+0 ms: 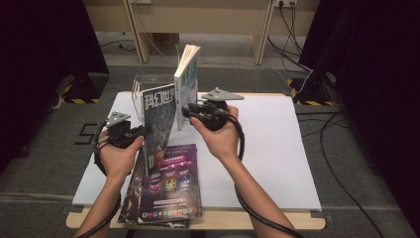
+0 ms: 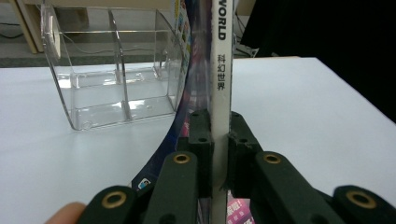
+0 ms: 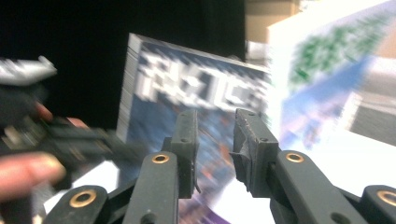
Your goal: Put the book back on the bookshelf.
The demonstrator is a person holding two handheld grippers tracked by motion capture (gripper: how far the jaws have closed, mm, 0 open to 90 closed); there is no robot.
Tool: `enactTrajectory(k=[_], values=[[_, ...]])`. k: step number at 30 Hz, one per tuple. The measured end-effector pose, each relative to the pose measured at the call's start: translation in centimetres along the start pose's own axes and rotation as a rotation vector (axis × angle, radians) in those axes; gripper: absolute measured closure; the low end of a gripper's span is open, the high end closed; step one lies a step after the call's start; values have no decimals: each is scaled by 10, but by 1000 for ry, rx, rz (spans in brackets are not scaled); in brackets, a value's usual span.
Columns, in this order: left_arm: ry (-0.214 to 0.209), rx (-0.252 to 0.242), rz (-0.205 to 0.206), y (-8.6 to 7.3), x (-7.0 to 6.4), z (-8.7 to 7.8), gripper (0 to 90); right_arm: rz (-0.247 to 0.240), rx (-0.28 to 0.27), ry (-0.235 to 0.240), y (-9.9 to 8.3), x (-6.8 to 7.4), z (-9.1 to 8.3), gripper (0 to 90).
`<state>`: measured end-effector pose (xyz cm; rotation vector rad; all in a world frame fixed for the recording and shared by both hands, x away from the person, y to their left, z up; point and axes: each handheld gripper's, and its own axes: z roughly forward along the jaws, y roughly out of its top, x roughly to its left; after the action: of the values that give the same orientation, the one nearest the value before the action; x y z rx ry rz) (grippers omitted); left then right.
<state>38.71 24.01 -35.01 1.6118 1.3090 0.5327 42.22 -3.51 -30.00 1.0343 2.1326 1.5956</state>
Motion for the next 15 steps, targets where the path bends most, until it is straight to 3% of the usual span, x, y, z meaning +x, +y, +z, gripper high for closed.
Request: enactTrajectory(k=[5,9,15], values=[[-18,-21,-4,5,11,-5,829,60,49,-50,-33,-36,-27,692],[-10,-40,-5,8,15,-9,829,119,102,-89,-69,-63,-42,689],[-21,-66,-15,11,18,-13,829,183,152,-133,-112,-86,-52,684]])
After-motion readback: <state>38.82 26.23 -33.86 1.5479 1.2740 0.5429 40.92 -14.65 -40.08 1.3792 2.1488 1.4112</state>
